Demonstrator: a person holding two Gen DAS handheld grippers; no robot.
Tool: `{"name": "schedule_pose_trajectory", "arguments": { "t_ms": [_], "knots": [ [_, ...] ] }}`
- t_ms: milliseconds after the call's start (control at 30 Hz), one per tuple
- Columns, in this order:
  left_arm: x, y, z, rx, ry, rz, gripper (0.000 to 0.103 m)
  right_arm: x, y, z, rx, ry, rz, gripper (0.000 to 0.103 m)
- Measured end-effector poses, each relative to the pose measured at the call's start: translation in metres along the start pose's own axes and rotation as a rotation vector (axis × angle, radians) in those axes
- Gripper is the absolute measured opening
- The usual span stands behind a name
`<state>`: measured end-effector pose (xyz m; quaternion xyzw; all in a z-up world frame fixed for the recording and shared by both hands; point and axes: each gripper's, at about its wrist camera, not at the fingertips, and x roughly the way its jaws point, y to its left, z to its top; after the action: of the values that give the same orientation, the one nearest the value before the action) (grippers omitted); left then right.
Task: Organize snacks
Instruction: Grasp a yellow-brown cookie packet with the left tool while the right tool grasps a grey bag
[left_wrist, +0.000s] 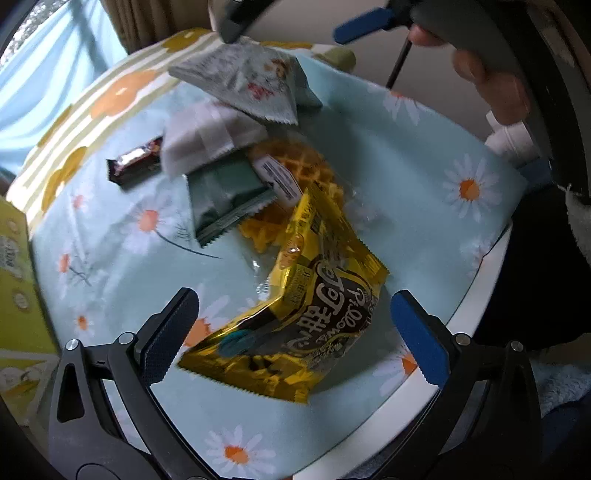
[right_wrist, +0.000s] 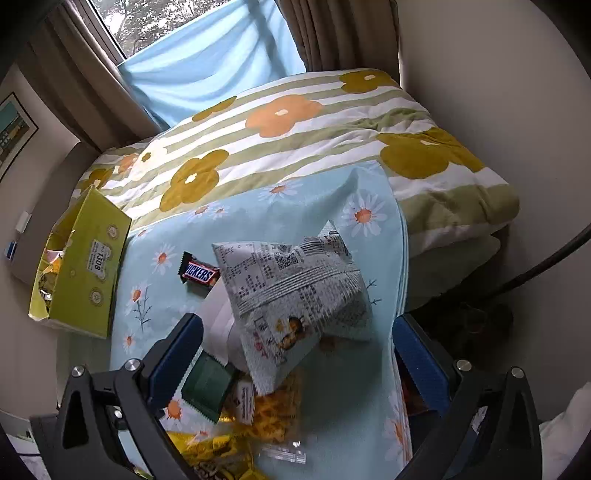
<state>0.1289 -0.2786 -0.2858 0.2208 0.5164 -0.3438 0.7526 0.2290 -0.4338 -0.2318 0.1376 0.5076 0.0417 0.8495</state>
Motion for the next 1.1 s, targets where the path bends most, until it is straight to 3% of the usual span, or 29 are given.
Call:
{"name": "schedule_pose_trajectory", "arguments": {
  "t_ms": [167,300,400,500,1100],
  "knots": [
    [0.016,0.0,-0.002,0.013,0.022,-0.028,0.091,0.017,0.001,0.005,0.002,0.002,0.021,0.102],
    [0.027,0.001,-0.005,0.011,0.058,-0.06,0.068,0.033,0.003,0.009,-0.031,0.023,0.027,0.102],
    [0.026,0.0,-0.007,0.028,0.048,-0.065,0.066,0.043,0.004,0.011,-0.05,0.042,0.032,0.102],
    [0.024,0.001,-0.008,0.032,0.038,-0.079,0.057,0.047,0.004,0.014,-0.068,0.043,0.025,0.102],
    [-0.008,0.039,-0.017,-0.105,-0.014,-0.15,0.052,0.076,-0.004,0.016,-0.061,0.098,0.029,0.102]
  ]
}}
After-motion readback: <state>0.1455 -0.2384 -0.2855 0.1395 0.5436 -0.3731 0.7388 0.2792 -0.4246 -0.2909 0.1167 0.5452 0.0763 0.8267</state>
